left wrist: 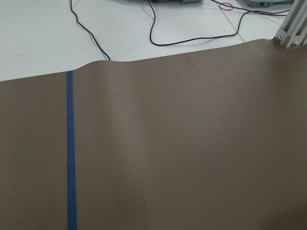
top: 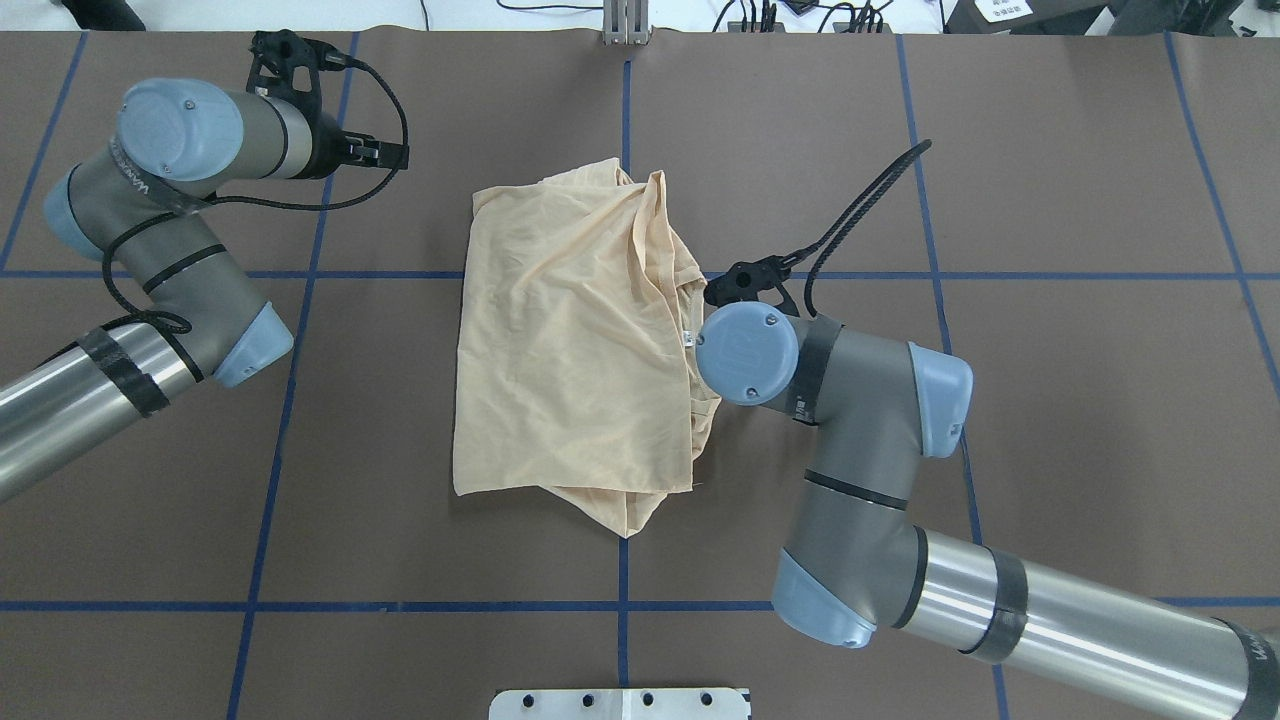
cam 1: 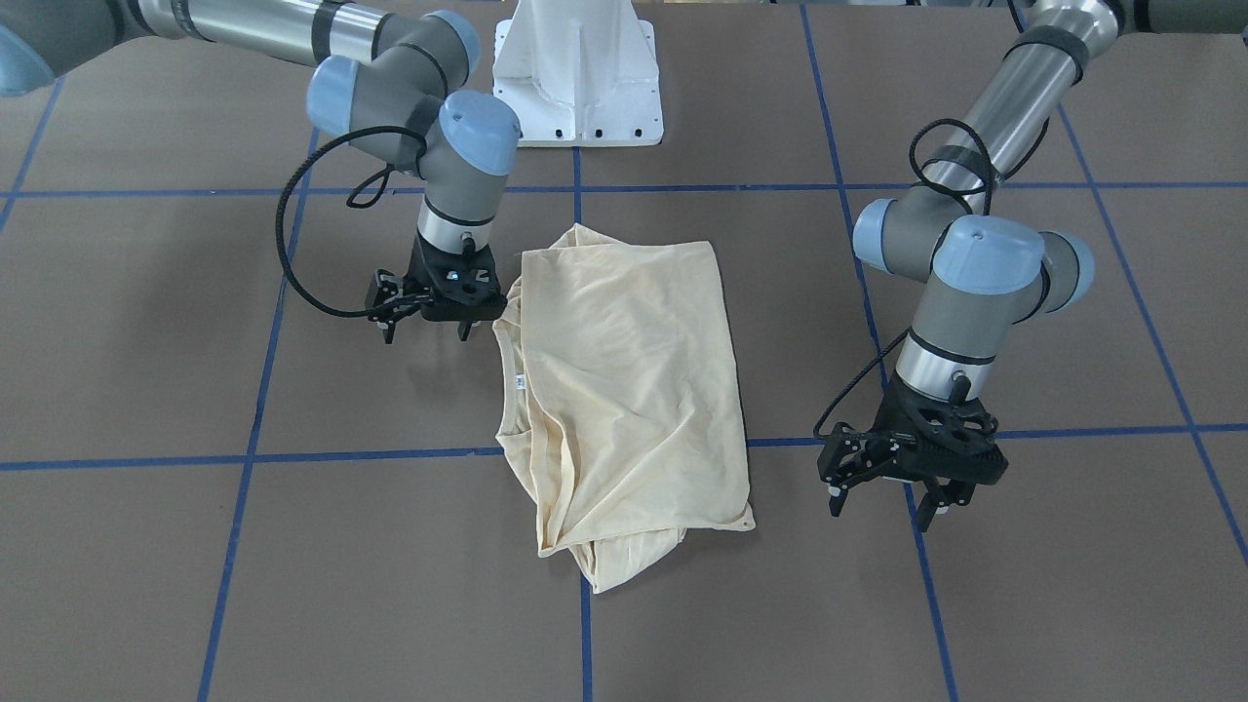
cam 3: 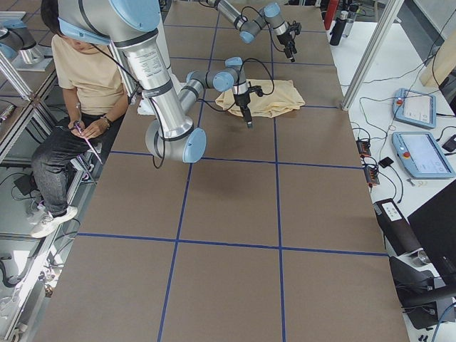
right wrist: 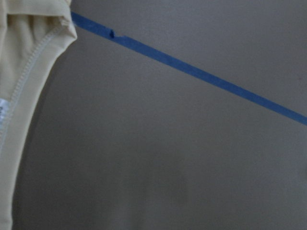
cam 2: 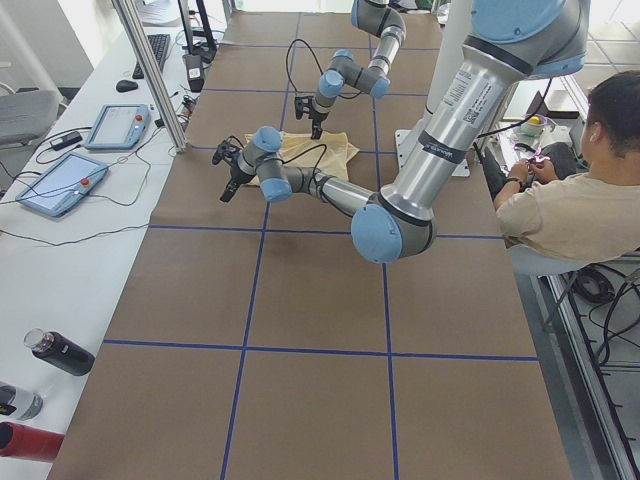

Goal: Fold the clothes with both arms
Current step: 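Fold the held side with the right gripper over toward the left-folded side, then open the right gripper and withdraw it from the shirt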

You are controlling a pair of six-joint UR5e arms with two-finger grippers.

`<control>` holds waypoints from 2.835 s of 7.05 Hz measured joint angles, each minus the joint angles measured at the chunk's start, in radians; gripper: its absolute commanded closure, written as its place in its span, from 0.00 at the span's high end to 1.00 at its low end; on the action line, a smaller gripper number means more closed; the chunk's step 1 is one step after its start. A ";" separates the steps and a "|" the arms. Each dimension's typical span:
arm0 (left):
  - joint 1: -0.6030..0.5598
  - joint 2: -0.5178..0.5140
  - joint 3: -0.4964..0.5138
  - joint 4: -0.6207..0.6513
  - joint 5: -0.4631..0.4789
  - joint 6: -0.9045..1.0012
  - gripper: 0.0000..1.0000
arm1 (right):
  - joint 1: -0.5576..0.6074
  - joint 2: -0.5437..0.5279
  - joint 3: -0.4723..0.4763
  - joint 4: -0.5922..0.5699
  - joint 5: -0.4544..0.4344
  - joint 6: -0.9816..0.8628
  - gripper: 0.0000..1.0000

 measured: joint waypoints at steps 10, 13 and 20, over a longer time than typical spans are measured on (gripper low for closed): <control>0.005 0.000 0.004 0.000 0.000 0.000 1.00 | 0.097 0.359 -0.486 0.379 0.062 0.163 0.29; 0.005 0.000 0.005 0.000 0.000 0.001 1.00 | 0.097 0.362 -0.535 0.450 0.077 0.172 0.13; 0.005 0.000 0.005 0.000 0.000 0.001 1.00 | 0.106 0.261 -0.452 0.473 0.084 0.135 0.99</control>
